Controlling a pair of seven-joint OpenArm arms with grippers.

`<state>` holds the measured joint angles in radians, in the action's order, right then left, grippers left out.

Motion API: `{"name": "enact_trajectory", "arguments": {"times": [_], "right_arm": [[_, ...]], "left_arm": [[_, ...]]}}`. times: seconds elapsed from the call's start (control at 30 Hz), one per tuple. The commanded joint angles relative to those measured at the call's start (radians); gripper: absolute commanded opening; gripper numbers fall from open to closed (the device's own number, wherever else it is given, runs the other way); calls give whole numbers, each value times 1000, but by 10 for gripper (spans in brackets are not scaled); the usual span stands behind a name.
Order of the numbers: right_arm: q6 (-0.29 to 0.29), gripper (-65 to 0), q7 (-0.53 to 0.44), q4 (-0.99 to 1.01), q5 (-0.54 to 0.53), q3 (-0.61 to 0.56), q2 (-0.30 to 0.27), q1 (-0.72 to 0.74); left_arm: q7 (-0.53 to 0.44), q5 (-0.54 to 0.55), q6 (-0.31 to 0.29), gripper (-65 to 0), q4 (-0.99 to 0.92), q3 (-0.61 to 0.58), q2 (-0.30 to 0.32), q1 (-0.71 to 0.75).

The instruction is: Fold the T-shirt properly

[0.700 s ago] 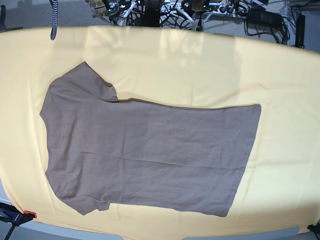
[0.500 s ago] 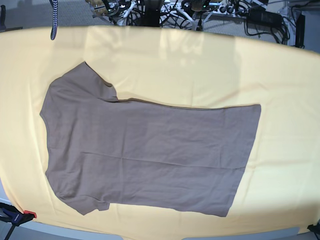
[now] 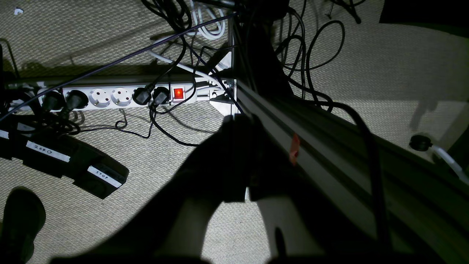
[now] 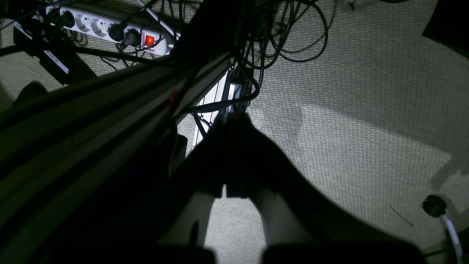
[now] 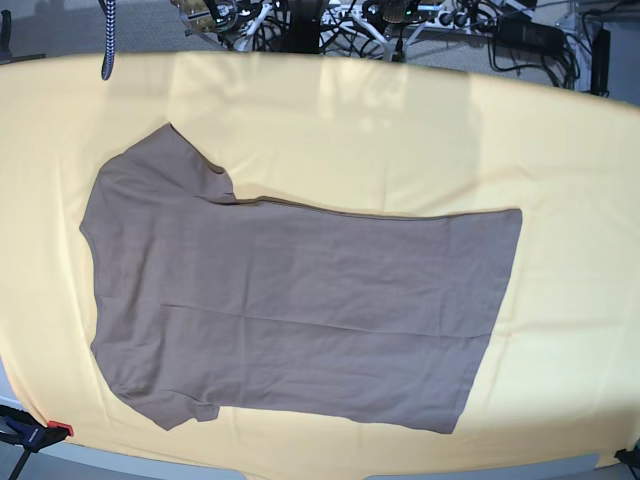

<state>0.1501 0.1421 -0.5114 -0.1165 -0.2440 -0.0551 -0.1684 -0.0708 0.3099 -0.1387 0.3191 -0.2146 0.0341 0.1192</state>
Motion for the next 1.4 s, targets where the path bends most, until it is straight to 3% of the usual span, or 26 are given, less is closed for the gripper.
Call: {"name": "enact_trajectory", "arguments": {"times": [0.0,0.23,0.37,0.57,0.73,0.83,0.97,1.07,1.17,1.37], "right_arm": [[7,-650,-8,-10,-9,3,-3,0],[7,-650,-7,-10,-9,3,-3,0],[7,-650,54,-10,-4,3,-3,0],[68,-650,148,-68,127,3,-14,-58],[78,-650,195,-213,132,3,-42,-192],[77,-650,207,-330,132,3,-67,-298],[78,-650,318,-538,130,3,-99,-458],[77,-650,396,-732,92,3,-124,-590],[74,-650,402,-944,72,3,-164,-729],[-29,-650,420,-1375,78,3,-262,-974]], "left_arm": [[-3,0,-6,-650,6,0,-4,2],[1,-5,-6,-650,6,0,-3,2],[89,-122,-6,-650,42,0,-3,10],[285,-205,-5,-650,259,0,8,115],[304,-202,-2,-650,463,-1,61,278],[305,-197,-2,-650,592,-1,100,392],[323,-197,-3,-650,787,-1,153,550],[368,-198,-3,-650,954,-1,202,655],[433,-203,-2,-650,1134,0,262,753],[472,-269,-2,-650,1474,74,353,937]]}}
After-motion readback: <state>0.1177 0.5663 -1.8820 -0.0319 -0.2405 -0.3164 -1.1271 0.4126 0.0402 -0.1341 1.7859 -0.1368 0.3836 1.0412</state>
